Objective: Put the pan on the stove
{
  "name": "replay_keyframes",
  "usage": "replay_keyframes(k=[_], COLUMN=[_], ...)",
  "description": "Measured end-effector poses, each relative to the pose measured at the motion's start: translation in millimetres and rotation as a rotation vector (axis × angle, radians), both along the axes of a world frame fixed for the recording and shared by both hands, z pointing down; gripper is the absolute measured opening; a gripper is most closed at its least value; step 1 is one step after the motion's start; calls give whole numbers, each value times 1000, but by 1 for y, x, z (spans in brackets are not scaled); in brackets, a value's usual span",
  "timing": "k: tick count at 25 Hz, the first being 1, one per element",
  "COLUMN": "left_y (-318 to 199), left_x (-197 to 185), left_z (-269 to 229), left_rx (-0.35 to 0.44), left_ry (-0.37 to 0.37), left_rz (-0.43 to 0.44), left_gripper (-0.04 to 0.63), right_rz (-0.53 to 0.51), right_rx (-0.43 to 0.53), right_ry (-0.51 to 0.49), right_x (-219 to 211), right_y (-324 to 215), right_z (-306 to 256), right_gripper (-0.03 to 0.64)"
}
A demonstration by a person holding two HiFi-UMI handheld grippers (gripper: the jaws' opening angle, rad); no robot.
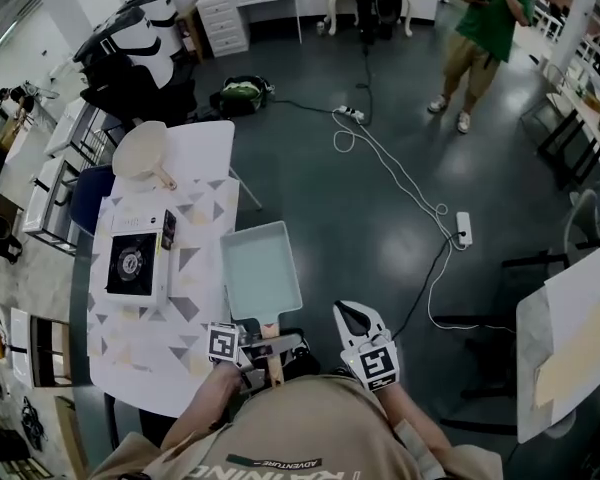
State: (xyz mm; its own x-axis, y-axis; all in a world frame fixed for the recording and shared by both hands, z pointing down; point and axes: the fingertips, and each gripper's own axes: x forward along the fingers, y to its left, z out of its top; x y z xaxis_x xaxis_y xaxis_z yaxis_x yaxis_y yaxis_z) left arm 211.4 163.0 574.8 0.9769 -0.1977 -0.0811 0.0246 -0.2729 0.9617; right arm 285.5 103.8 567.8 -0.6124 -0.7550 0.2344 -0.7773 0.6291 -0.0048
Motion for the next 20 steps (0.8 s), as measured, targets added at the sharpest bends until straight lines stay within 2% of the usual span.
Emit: replay_keyframes(k=[7, 9, 16, 20], left_y=[-40, -50, -66, -78], left_x=[-30, -39, -58, -64], left_z=[4, 3, 8, 12], left_rx=[5, 1, -24, -54], left_ry=[-29, 10, 36, 17], left_rz=[42, 36, -14, -31], left_gripper=[121, 121, 121, 121], right_rz=[74, 85, 67, 44], right_rx=[14, 10, -28, -46], right_ry=[15, 23, 61, 69], right_x=[-27, -36, -48, -57], right_y=[-34, -40, -48, -64], right_z=[-5, -3, 3, 5], right_gripper=[-2, -2, -2, -2])
